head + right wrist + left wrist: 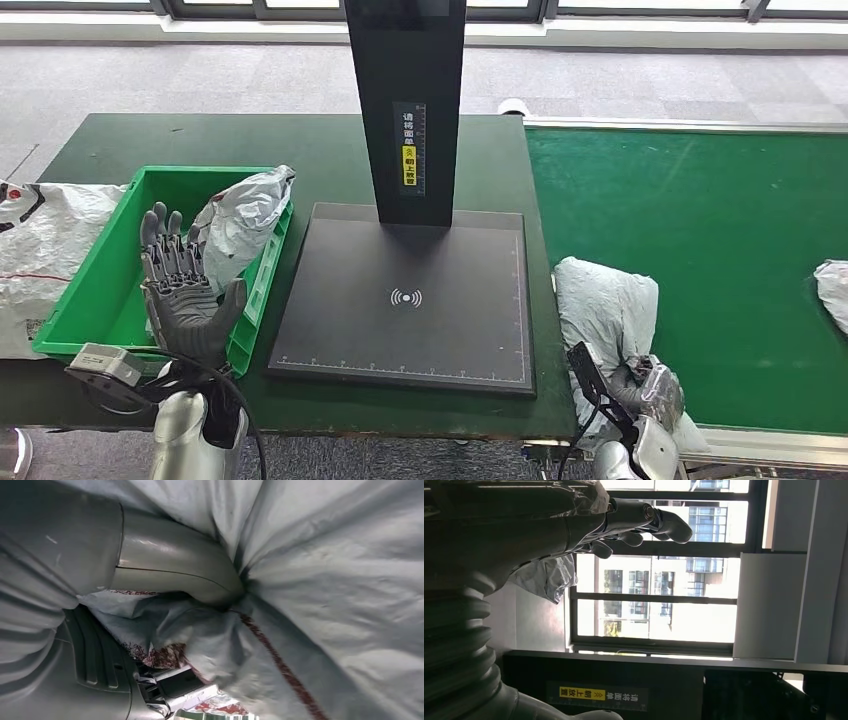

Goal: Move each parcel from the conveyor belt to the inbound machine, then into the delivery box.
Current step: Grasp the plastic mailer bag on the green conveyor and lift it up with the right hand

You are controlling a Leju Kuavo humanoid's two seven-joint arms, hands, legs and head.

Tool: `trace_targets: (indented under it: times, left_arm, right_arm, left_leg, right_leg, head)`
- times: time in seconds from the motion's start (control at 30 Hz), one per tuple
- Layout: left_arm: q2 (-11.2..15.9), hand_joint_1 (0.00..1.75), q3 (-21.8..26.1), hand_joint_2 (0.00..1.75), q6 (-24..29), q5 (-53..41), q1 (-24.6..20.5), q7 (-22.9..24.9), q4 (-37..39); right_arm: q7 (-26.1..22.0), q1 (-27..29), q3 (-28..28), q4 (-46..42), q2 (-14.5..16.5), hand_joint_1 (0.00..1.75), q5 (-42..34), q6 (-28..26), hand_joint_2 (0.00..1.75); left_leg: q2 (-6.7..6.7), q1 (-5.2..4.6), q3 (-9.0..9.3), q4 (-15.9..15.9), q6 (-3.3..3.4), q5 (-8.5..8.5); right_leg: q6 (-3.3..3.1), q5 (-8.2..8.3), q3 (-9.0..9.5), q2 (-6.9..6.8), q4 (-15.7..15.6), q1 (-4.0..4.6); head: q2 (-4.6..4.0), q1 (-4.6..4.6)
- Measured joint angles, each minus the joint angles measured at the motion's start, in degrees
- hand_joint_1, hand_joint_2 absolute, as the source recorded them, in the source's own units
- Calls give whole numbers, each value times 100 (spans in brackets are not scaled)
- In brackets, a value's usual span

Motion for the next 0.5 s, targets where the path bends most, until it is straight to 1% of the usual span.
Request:
trace_targets:
  times: [0.23, 0.33, 0.37, 0.4, 0.43, 0.5]
  left_arm:
    - [10, 0, -8, 175, -10, 52, 112, 0, 4]
    - [11, 0, -8, 175, -15, 66, 163, 0, 2]
    - [12, 0, -8, 175, -10, 61, 192, 0, -2]
    - [12, 0, -8, 175, 5, 46, 225, 0, -10]
    - [12, 0, -8, 175, 28, 27, 261, 0, -23]
    - [11, 0, -8, 175, 101, -24, 311, 0, -43]
  right_arm:
    - [87, -105, 0, 198, -37, 175, 17, 40, 175]
    - [17, -129, 0, 250, -43, 175, -10, -126, 175]
    - [-81, -128, 0, 253, -43, 175, -62, -277, 175]
    - [-286, -109, 0, 225, -33, 175, -172, -492, 175]
    - [-602, -62, 0, 122, -2, 175, -326, -746, 175]
    - [-1418, 96, 0, -362, 137, 175, -690, -1212, 175]
  left_leg:
    - [-1, 0, 1, 0, 0, 0]
    - [-1, 0, 1, 0, 1, 0]
    - [-2, 0, 1, 0, 1, 0]
    - [-3, -1, 0, 0, 1, 0]
    - [-4, -1, -1, 0, 1, 0]
    - [-8, -3, -5, 0, 0, 0]
  right_leg:
    - [0, 0, 2, -2, -1, 0]
    - [0, 0, 3, -2, -1, 0]
    - [0, 0, 3, -3, -1, 0]
    - [1, 0, 3, -3, 0, -1]
    - [1, 0, 2, -5, 0, -2]
    - [1, 0, -2, -7, 1, -2]
  head:
    - [0, 0]
    - [0, 0]
    - [0, 0]
    - [0, 0]
    - [0, 0]
    - [0, 1]
